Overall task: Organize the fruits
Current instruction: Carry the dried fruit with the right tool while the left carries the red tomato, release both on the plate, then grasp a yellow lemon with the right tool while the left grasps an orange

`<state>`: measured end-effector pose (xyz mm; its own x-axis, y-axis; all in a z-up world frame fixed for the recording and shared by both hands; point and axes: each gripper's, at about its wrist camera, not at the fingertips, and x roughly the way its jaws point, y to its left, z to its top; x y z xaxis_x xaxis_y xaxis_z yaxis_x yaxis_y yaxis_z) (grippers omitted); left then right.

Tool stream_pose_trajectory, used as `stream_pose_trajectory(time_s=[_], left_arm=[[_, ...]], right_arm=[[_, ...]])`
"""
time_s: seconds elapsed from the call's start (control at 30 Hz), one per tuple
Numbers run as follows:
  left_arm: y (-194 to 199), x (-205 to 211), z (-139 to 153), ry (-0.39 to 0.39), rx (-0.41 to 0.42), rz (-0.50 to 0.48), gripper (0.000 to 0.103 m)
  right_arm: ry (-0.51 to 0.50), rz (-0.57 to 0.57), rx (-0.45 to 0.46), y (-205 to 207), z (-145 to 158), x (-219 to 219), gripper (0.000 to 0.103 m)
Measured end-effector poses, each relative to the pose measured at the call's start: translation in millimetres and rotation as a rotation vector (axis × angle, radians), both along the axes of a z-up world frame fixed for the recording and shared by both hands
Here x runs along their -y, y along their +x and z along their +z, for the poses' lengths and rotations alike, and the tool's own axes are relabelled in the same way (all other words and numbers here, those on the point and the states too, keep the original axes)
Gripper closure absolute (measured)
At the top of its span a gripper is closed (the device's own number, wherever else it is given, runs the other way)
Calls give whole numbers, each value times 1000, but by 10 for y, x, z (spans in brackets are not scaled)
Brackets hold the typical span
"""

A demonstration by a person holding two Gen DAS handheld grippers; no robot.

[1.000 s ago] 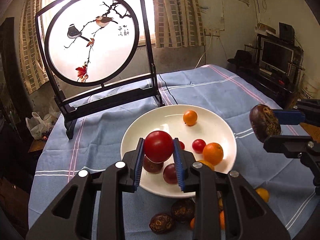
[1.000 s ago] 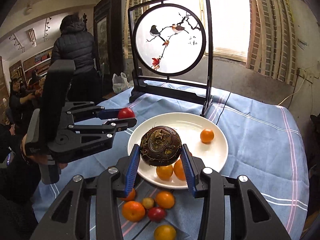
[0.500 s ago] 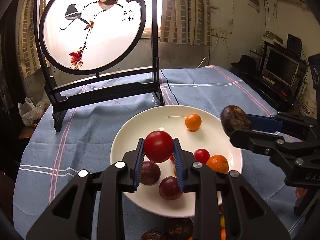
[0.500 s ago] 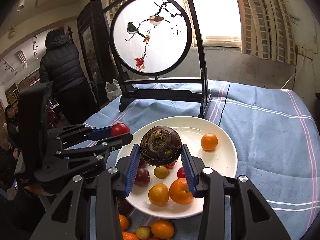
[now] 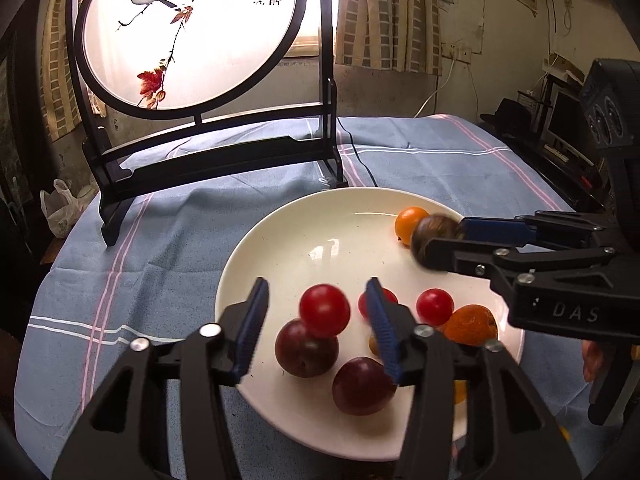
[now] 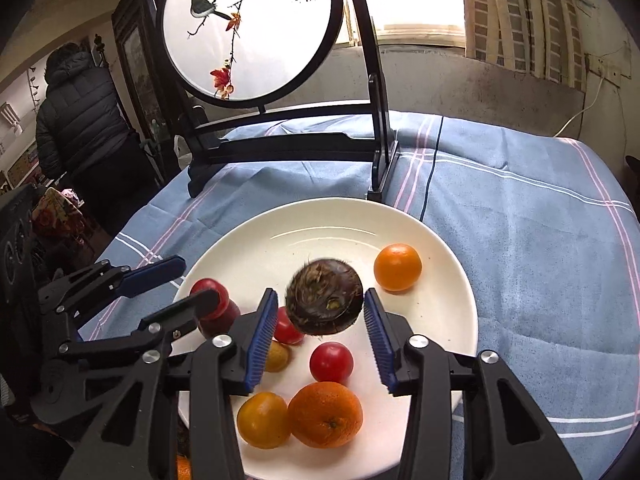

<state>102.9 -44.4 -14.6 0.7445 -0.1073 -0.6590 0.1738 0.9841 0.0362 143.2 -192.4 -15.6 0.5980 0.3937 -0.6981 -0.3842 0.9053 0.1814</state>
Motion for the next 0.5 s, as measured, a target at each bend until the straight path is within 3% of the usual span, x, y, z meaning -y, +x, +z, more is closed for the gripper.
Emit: stream_pose_trajectory(time_s=[0.27, 0.5], left_arm=[[-111, -99, 176, -22, 47, 11, 42], [-635, -48, 419, 18, 98, -99, 41]], right_arm=[[-2, 15, 74, -270, 196, 113, 45], [-80, 116, 114, -1069, 302, 358, 41]])
